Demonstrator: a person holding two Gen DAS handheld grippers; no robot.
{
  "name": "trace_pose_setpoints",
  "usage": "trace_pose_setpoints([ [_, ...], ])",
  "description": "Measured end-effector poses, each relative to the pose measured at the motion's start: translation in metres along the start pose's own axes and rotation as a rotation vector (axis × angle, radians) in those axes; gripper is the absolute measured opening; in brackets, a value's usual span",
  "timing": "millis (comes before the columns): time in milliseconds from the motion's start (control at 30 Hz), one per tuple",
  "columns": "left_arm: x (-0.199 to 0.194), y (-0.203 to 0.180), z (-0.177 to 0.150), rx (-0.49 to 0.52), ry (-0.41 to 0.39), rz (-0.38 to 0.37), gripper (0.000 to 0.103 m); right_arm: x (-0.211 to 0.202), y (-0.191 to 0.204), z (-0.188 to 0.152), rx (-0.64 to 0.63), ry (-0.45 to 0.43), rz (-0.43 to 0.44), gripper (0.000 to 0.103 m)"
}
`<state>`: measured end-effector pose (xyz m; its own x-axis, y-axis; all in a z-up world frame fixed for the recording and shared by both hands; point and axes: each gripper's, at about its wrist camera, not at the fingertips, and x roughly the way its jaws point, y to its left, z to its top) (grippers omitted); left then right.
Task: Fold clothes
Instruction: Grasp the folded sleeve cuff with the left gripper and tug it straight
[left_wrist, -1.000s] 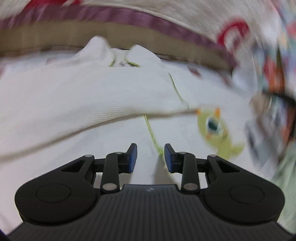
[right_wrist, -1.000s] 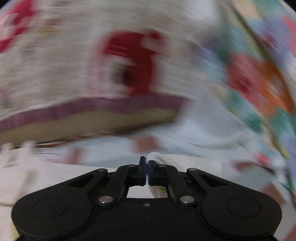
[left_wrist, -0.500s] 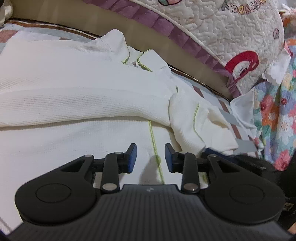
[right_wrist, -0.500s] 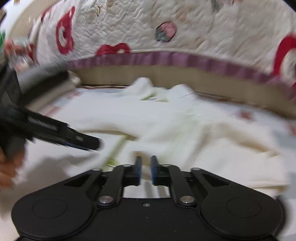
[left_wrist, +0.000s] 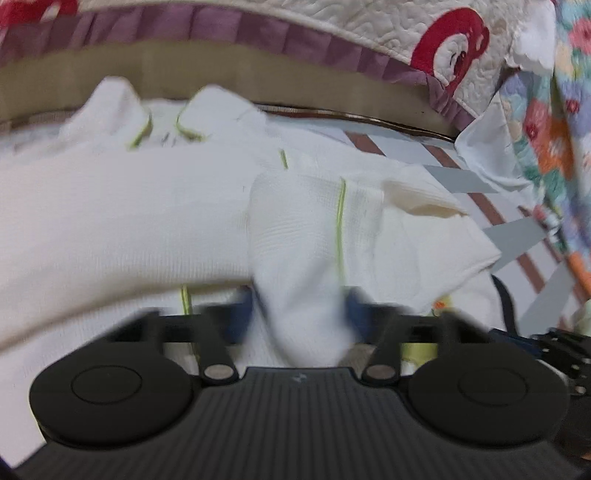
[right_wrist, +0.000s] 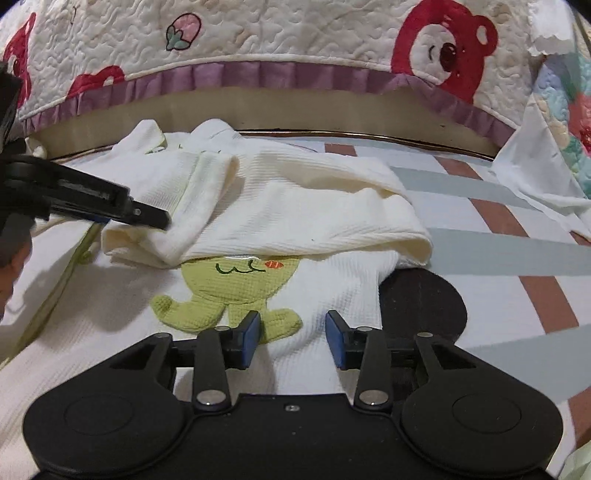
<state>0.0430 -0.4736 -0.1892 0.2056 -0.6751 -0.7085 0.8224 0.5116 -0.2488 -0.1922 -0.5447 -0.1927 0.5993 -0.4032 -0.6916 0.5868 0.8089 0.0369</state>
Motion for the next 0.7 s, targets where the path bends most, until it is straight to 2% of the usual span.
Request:
trace_pose_setpoints([
  [33, -0.009, -0.002, 0.004, 0.019, -0.041, 0.0, 0.003, 0.001, -0.001, -0.002, 0.009, -0.005, -0.002, 0.049],
  [133, -0.051, -0.002, 0.019, 0.047, -0.188, 0.013, 0.003, 0.005, -0.003, -0.002, 0.014, -0.005, 0.0, 0.05],
  [200, -0.083, 0.008, 0.03, 0.031, -0.265, 0.04, 0.003, 0.007, -0.005, -0.001, 0.017, -0.004, 0.001, 0.05],
  [233, -0.094, 0.02, 0.033, -0.002, -0.277, 0.057, 0.004, 0.008, -0.005, -0.001, 0.014, -0.002, 0.0, 0.05],
  [300, -0.107, 0.051, 0.034, -0.092, -0.249, 0.079, 0.004, 0.009, -0.005, -0.001, 0.019, 0.001, 0.0, 0.05],
  [400, -0.088, 0.091, 0.016, -0.19, -0.054, 0.104, 0.004, 0.01, -0.003, 0.002, 0.007, 0.012, -0.017, 0.051],
  [433, -0.083, 0.1, 0.006, -0.201, -0.02, 0.114, 0.004, 0.011, 0.0, 0.005, -0.016, 0.018, -0.031, 0.052],
  [500, -0.081, 0.112, -0.009, -0.226, -0.017, 0.104, 0.005, 0.014, 0.005, 0.01, -0.077, 0.013, -0.064, 0.053],
  [600, -0.085, 0.117, -0.016, -0.29, -0.06, 0.065, 0.005, 0.019, 0.009, 0.019, -0.133, -0.015, -0.097, 0.053],
  [700, -0.083, 0.11, -0.013, -0.253, -0.068, 0.08, 0.005, 0.034, 0.009, 0.027, -0.224, -0.042, -0.135, 0.053],
])
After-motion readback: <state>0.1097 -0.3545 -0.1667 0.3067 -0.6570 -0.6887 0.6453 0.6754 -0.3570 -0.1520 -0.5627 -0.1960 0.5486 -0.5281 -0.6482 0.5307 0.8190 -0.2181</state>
